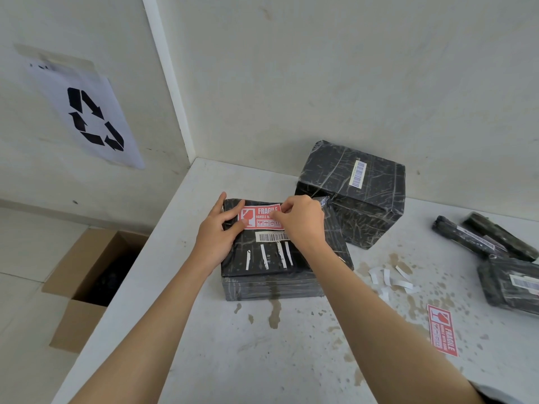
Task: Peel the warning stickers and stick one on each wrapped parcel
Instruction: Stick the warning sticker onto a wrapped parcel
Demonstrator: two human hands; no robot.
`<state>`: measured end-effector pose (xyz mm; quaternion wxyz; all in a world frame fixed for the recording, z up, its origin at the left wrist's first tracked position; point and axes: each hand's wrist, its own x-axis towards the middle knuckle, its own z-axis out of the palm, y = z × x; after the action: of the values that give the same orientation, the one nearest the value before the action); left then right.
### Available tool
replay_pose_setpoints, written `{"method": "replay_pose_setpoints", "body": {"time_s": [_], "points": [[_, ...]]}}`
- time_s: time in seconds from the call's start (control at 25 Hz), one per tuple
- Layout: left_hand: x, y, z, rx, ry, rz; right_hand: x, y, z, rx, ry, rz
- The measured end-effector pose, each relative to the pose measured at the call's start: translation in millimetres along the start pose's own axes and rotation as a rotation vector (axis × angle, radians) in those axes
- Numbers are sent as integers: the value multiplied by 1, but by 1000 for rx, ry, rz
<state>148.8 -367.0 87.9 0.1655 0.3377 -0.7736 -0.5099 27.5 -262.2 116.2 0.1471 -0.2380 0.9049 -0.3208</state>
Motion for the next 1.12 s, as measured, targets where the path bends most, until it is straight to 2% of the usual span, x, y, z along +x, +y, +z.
{"method": "replay_pose_setpoints", "body": {"time_s": [0.32,0.48,0.68,0.88,1.12], "points": [[1,-2,1,8,-1,-13,-1,7,5,-18,72,-51],[1,1,2,46,26,-25,-4,11,4,-44,3,-148],[-1,3,3,64,40,-20,-4,11,3,-32,-21,-137],[-1,0,3,-7,39,-39,1,18,-10,59,-76,-98],[6,-3,1,-235,58,-116,7,17,-3,73,28,-79]]}}
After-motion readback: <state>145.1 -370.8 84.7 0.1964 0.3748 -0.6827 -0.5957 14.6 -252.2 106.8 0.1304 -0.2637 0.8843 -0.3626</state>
